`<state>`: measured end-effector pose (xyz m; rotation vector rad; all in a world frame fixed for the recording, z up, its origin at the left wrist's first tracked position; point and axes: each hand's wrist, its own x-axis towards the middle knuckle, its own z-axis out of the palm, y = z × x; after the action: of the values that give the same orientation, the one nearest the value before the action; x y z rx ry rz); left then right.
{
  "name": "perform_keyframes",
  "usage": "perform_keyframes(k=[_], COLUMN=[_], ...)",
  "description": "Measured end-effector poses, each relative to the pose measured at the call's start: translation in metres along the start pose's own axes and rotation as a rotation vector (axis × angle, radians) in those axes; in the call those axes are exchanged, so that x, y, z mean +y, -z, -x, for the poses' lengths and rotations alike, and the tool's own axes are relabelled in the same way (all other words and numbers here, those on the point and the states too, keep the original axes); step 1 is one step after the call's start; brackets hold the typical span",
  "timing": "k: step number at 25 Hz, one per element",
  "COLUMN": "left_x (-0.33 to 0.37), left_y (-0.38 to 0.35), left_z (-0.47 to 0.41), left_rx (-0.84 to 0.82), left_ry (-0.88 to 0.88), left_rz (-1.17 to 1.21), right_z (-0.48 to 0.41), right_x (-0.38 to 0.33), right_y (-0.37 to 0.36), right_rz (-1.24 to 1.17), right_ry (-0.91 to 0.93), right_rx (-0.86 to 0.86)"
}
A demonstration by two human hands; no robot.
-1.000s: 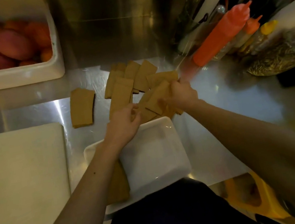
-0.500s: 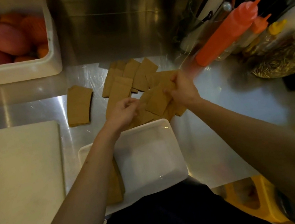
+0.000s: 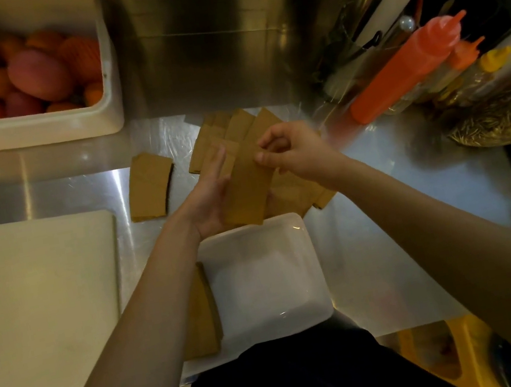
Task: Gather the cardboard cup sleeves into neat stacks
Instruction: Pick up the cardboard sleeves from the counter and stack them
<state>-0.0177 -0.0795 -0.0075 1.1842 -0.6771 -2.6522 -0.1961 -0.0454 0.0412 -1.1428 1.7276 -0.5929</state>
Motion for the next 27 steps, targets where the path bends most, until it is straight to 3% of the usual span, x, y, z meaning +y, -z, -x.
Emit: perform_keyframes(k=[6,11,14,18,21,27], left_x=[0.001,0.002,-0.001,-0.006,-0.007,-0.004], left_y=[0.015,0.042,0.057,0.067,0.069,0.069], left_z=[0.014,0.031,0.036,0.041,0.044,0.044], left_rx=[0.022,0.036,0.064,0.100,0.107,0.124], left_ry=[-0.050,-0.068,-0.112,-0.166,-0.182,-0.198], left_rz=[0.091,0.251,0.336,0.394,0.417,0.415], right_z=[-0.027,-0.048,-0.058,-0.073,-0.078,-0.079], right_x=[-0.014,-0.003,0.010,0.015,0.015,0.021], right_y=[-0.037,-0.043,-0.057,-0.080,-0.090,-0.099], right_rz=[0.163,0.235,0.448,0.784,0.908,0.718], right_ry=[0.134,0.002,-0.079,-0.054,-0.038,-0.096], right_rx=[0.082,0.154,0.113,0.138,0.155,0.193])
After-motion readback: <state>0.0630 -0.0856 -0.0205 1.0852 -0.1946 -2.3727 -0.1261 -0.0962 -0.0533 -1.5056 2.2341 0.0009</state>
